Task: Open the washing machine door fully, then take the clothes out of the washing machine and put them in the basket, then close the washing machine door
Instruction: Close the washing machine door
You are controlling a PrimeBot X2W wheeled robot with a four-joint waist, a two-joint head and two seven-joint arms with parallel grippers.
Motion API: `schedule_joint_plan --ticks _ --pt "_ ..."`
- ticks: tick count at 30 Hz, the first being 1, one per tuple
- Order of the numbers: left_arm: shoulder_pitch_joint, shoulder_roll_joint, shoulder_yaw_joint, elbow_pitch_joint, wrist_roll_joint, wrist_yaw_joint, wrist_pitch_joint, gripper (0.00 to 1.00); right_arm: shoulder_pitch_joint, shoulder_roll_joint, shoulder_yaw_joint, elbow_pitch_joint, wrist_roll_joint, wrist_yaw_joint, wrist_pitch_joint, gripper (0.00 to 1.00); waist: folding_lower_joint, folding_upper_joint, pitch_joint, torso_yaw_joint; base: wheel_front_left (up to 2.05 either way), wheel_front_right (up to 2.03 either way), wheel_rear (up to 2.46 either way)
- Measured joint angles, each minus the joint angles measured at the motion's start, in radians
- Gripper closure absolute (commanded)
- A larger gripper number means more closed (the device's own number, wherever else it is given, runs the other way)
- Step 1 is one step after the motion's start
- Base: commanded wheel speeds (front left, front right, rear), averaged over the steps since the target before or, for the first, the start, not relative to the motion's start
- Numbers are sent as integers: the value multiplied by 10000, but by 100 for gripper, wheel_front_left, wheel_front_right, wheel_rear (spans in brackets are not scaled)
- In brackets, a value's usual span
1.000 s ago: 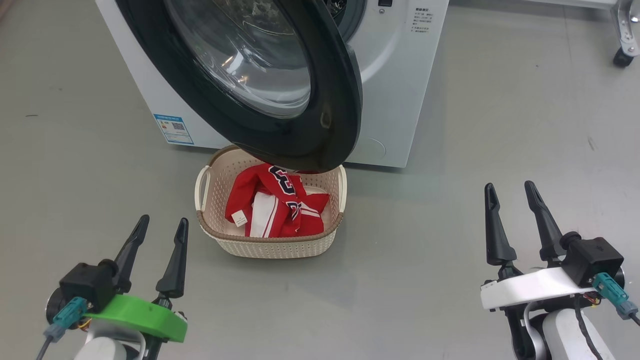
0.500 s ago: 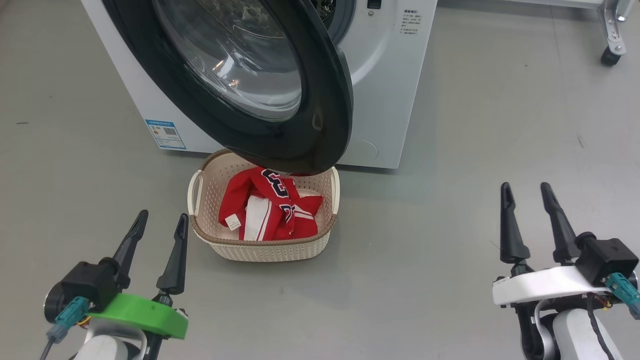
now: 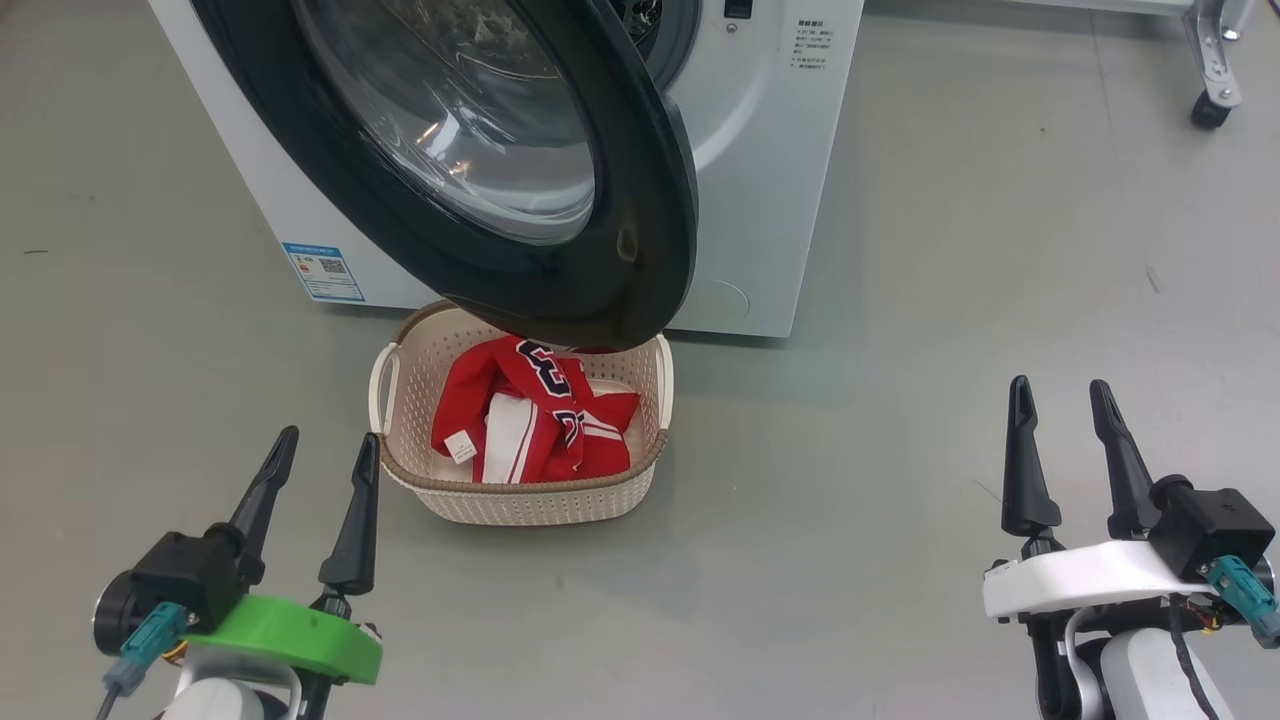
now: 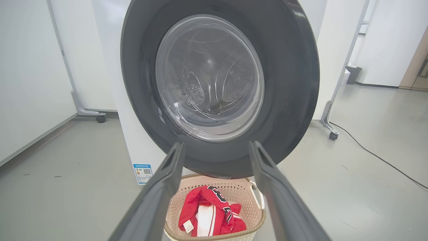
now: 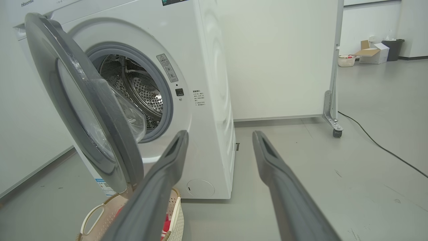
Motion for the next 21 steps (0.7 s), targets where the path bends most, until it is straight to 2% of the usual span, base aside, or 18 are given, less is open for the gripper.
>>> schedule_joint_plan --ticks 21 --pt "54 -313 182 6 221 -2 2 0 -12 44 -4 -209 -75 109 -2 0 0 0 114 45 0 0 0"
